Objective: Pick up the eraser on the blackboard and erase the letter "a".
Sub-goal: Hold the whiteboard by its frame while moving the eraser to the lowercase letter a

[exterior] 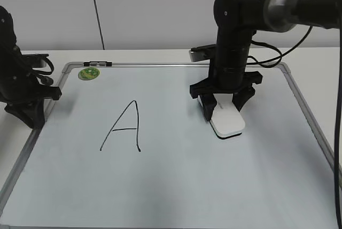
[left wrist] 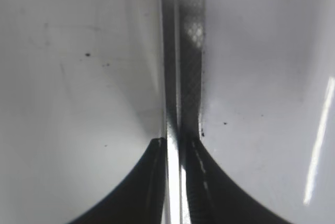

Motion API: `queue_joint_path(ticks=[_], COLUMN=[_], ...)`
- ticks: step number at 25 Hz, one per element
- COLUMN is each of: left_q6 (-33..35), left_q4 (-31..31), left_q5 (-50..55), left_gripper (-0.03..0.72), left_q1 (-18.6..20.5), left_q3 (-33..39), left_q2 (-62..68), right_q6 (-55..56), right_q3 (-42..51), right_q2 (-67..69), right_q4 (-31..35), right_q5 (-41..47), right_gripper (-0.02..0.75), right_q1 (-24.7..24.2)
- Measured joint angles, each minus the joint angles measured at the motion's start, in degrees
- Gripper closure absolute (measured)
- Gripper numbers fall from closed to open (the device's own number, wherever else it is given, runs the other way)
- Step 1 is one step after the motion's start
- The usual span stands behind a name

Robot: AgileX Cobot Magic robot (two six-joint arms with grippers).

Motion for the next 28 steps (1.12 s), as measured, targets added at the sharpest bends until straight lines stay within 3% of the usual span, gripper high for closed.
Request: queue_joint_path(ticks=[10,28], left_q6=[0.0,0.0], left_q4=[0.4,0.0], left_q5=[0.1,0.1], left_gripper=[0.586,0.580], left_q1=[0.0,0.0], left_q3=[0.0,0.0], left_q2=[0.0,0.0], right_q6=[-0.7,-0.7], right_q3=[-3.5,-3.9], right_q2=[1.2,1.3], right_q4=[1.3,5.7], right_q5=[1.6,0.3], right_gripper=[0.208,0.208], right_q1=[0.6,-10.3])
